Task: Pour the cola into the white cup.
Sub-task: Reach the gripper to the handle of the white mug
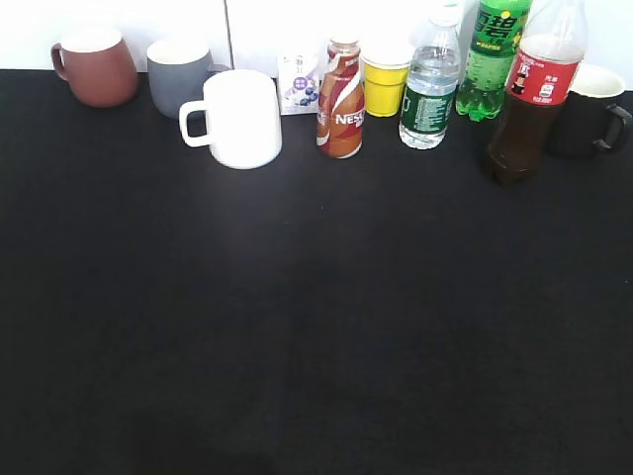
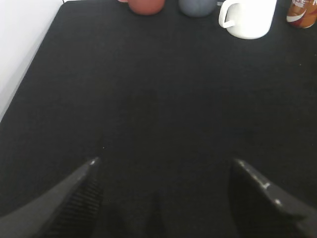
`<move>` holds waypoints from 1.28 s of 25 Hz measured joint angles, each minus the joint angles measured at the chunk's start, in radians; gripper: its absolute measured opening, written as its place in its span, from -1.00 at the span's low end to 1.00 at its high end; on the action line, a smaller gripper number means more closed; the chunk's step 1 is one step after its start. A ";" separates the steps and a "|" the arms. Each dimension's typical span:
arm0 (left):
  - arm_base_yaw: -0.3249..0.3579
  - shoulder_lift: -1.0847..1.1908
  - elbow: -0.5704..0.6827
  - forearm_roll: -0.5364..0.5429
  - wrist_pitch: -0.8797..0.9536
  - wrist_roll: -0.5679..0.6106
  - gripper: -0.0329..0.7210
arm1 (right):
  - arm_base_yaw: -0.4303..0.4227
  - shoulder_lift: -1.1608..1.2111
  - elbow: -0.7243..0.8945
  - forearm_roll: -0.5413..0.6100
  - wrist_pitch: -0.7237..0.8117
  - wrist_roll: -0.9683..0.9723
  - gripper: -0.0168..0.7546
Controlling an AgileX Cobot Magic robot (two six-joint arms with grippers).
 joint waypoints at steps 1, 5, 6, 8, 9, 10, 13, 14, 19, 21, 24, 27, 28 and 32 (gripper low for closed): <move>0.000 0.000 0.000 0.000 0.000 0.000 0.66 | 0.000 0.000 0.000 0.000 0.000 0.000 0.58; 0.000 0.000 0.000 0.000 0.000 0.000 0.65 | 0.000 0.000 0.000 0.000 0.000 0.000 0.58; 0.000 0.000 0.000 0.000 0.000 0.000 0.65 | 0.000 0.000 0.000 0.000 0.000 0.000 0.58; 0.000 0.000 -0.015 -0.019 -0.038 0.000 0.65 | 0.000 0.000 0.000 0.000 0.000 0.000 0.58; 0.000 0.000 -0.020 -0.022 -0.088 0.000 0.65 | 0.000 0.000 0.000 0.000 0.000 0.000 0.58; 0.000 0.000 -0.022 -0.022 -0.218 0.000 0.64 | 0.000 0.000 0.000 0.000 0.000 0.000 0.58; 0.000 0.109 0.045 -0.021 -0.707 0.000 0.48 | 0.000 0.000 0.000 0.000 0.000 0.000 0.58; 0.000 0.184 0.086 -0.021 -0.864 0.000 0.40 | 0.000 0.000 0.000 0.000 0.000 0.000 0.58; -0.001 0.838 0.153 -0.033 -1.533 0.000 0.26 | 0.000 0.000 0.000 0.000 0.000 0.000 0.58; -0.019 1.026 0.142 -0.036 -1.659 0.000 0.26 | 0.000 0.000 0.000 0.000 0.000 0.000 0.58; -0.162 1.281 0.098 -0.036 -1.790 0.000 0.26 | 0.000 0.000 0.000 0.000 0.000 0.000 0.58; -0.273 1.497 0.010 -0.036 -1.828 0.000 0.25 | 0.000 0.000 0.000 0.000 0.000 0.000 0.58; -0.279 1.599 -0.042 -0.046 -1.856 0.000 0.25 | 0.000 0.000 0.000 0.000 0.000 0.000 0.58; -0.279 1.814 -0.201 -0.084 -1.869 0.000 0.10 | 0.000 0.000 0.000 0.000 0.000 0.000 0.58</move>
